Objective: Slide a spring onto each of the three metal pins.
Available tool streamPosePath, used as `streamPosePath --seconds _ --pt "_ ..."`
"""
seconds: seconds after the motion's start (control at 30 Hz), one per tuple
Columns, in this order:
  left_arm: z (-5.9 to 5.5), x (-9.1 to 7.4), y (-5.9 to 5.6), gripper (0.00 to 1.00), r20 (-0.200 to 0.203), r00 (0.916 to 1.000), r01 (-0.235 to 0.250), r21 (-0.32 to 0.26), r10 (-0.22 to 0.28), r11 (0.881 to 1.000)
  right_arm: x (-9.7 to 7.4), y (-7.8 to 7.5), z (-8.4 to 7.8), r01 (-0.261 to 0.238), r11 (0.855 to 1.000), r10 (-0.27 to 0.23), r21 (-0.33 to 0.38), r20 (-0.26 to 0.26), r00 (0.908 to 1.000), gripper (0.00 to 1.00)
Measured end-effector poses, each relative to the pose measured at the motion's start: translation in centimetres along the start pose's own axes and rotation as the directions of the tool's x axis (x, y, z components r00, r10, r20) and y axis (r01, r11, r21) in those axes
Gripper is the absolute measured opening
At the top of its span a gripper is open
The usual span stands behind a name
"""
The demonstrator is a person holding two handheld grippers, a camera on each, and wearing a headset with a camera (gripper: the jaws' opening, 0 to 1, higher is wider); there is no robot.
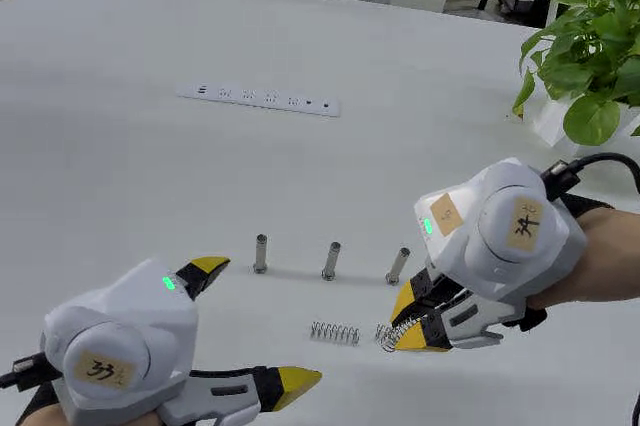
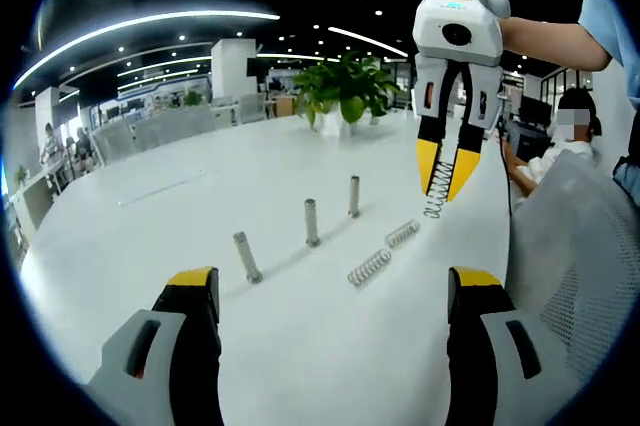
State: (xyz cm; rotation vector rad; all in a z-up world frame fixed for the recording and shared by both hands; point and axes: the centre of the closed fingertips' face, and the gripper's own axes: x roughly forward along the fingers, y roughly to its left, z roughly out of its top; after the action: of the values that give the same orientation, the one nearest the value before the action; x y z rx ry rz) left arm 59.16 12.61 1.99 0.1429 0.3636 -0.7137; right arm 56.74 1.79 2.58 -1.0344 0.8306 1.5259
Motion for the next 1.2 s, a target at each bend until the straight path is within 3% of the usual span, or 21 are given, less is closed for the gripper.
streamPosePath --seconds 0.13,0.4,0.57,0.67,0.8,0.87,1.2 --pt "-0.5 -0.2 0.5 0.99 -0.012 0.9998 -0.015 -0.032 0.015 0.999 0.0 -0.6 -0.1 0.003 1.0 -0.003 -0.002 -0.008 1.0 0.07" --pt "-1.0 -0.4 0.8 0.99 -0.031 0.9993 -0.022 -0.044 0.021 0.999 -0.2 -1.5 0.5 -0.003 1.0 0.002 -0.028 -0.026 0.9997 0.07" --pt "-1.6 -0.6 0.7 0.99 -0.06 0.9978 -0.031 -0.055 0.028 0.998 -0.5 -2.6 1.5 -0.004 0.998 0.001 -0.065 -0.035 0.9994 0.07" --pt "-1.9 -0.6 0.7 0.99 -0.061 0.9973 -0.045 -0.089 0.04 0.995 -0.6 -3.4 2.3 -0.006 0.996 0.002 -0.095 -0.047 0.9989 0.07" --pt "-2.1 -0.7 0.5 0.99 -0.063 0.997 -0.051 -0.098 0.045 0.994 -0.7 -4.3 3.3 -0.014 0.992 0.007 -0.125 -0.054 0.9985 0.07" --pt "-2.4 -0.7 0.5 0.98 -0.081 0.9959 -0.046 -0.092 0.038 0.995 -0.7 -4.7 3.8 -0.017 0.989 0.009 -0.144 -0.059 0.9982 0.07" --pt "-2.1 -1.2 1.7 0.98 -0.081 0.9944 -0.076 -0.098 0.068 0.992 0.0 -6.4 6.4 -0.045 0.975 0.028 -0.219 -0.08 0.9964 0.07"
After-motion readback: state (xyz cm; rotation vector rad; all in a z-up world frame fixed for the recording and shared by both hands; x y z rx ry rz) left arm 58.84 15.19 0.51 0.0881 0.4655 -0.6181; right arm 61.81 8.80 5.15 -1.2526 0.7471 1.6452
